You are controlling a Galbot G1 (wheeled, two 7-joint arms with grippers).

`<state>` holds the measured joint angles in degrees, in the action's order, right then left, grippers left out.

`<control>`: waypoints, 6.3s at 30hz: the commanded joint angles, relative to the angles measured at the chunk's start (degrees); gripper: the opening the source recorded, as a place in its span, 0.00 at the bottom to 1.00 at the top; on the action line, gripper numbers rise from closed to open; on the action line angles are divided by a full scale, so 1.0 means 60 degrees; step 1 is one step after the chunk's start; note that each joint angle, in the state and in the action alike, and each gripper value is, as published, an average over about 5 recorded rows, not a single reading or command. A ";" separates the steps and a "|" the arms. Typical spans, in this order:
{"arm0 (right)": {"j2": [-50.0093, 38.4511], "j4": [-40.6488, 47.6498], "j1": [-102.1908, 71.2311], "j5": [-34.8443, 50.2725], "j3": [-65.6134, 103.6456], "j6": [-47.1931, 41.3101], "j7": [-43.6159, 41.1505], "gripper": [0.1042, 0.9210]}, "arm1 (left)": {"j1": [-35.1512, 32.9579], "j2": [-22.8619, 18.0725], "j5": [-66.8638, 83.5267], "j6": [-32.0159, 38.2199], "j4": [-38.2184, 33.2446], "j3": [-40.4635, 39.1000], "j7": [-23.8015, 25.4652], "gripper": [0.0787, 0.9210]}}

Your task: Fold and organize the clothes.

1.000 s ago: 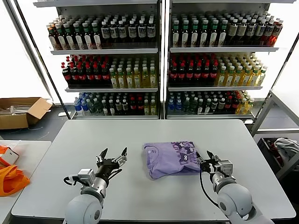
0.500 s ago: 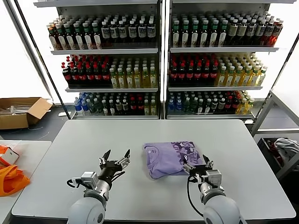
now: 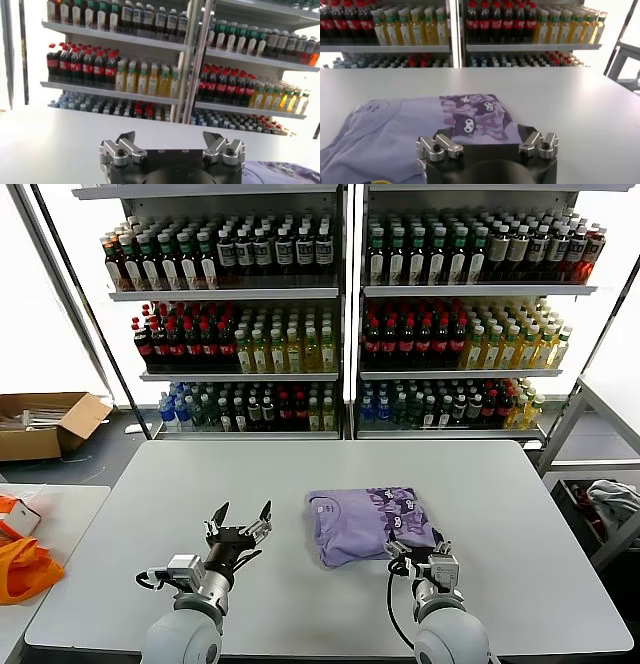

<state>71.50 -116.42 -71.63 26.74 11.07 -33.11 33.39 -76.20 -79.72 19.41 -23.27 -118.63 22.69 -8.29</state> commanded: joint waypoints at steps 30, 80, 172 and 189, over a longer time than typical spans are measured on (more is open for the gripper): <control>-0.0098 -0.1684 -0.0379 -0.0467 -0.0454 0.0025 -0.0810 0.88 | -0.0385 0.0001 -0.0070 -0.0081 -0.0120 -0.0066 0.0047 0.88; 0.0927 0.2341 0.2917 -0.0596 -0.1410 0.0456 -0.1022 0.88 | -0.0754 -0.0005 -0.0045 -0.0272 -0.0315 0.0254 0.0055 0.88; -0.1272 -0.0574 -0.0948 -0.0919 0.4023 0.0401 -0.1963 0.88 | -0.1614 -0.0860 -0.1435 0.1514 -0.0694 0.1137 0.0898 0.88; -0.1000 -0.0718 -0.1149 -0.1049 0.3907 0.0475 -0.1958 0.88 | -0.1807 -0.0669 -0.1234 0.1466 -0.1092 0.1189 0.0917 0.88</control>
<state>65.37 -120.36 -77.96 20.61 34.44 -30.34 21.68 -86.34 -83.50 11.96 -14.55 -124.32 29.70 -3.03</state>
